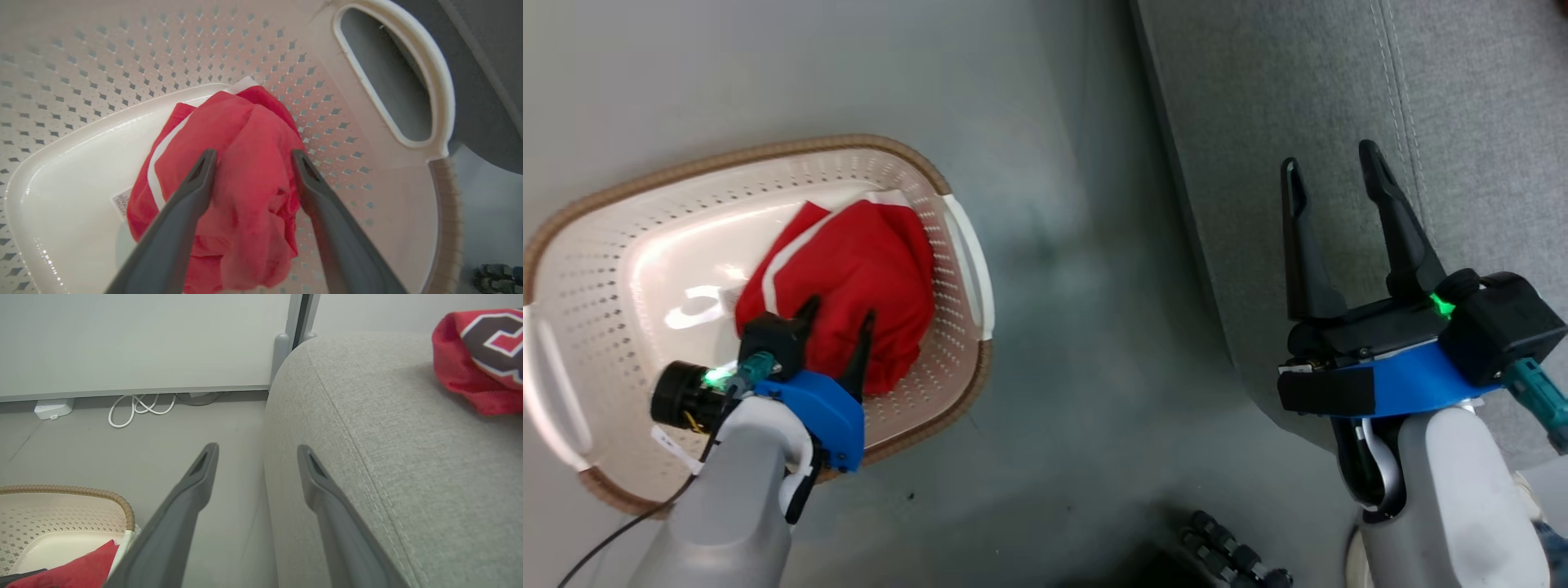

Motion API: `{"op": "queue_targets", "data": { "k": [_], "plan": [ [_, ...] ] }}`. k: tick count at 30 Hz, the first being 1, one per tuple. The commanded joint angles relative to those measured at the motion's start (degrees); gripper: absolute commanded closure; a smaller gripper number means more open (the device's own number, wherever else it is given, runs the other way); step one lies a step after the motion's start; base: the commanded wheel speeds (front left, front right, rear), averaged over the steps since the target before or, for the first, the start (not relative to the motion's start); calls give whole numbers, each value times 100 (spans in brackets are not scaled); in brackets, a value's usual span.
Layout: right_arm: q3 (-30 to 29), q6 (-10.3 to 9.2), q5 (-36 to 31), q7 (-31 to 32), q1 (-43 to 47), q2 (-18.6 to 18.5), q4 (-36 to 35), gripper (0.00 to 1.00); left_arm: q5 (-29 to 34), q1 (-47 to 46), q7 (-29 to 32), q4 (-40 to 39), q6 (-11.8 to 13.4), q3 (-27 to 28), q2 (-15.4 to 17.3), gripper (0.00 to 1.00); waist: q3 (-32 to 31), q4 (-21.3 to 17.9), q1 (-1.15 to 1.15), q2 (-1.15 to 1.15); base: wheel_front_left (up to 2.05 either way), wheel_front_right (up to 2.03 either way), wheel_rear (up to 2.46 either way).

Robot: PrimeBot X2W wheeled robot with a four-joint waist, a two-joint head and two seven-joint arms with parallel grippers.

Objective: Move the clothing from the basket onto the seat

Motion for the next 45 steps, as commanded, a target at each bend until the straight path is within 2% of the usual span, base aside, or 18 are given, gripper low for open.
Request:
{"op": "queue_targets", "data": {
  "k": [1,7,9,19,28,33,39,45],
  "plan": [
    [37,-6,28,-56,-92,19,16,0,-15,-120,-17,36,34,34,58,0,207,-201,-2,0,0,0,0],
    [174,-6,170,-178,-162,19,134,0,-100,-325,-17,449,145,143,62,0,365,-298,-2,0,0,0,0],
    [200,-6,176,-194,-196,19,171,0,-120,-385,-17,523,147,162,45,100,386,-295,-2,0,0,0,0],
    [279,-6,210,-272,-304,19,323,0,-135,-422,-17,654,72,114,45,100,391,-265,-2,0,0,0,0],
    [286,-6,111,-274,-327,18,471,0,-105,-298,-17,694,97,49,-173,100,67,-101,-2,0,0,0,0],
    [204,-6,-48,-190,-186,15,579,0,-80,-104,-17,558,43,-81,-352,100,-558,182,-2,0,0,0,0],
    [148,-6,-150,-63,68,13,686,0,-150,256,-18,335,-32,-253,-510,100,-1592,499,-2,0,0,0,0],
    [120,-6,-252,134,447,12,865,0,-209,587,-18,-37,-57,-828,-593,100,-2645,870,-2,0,0,0,0]
  ]
}}
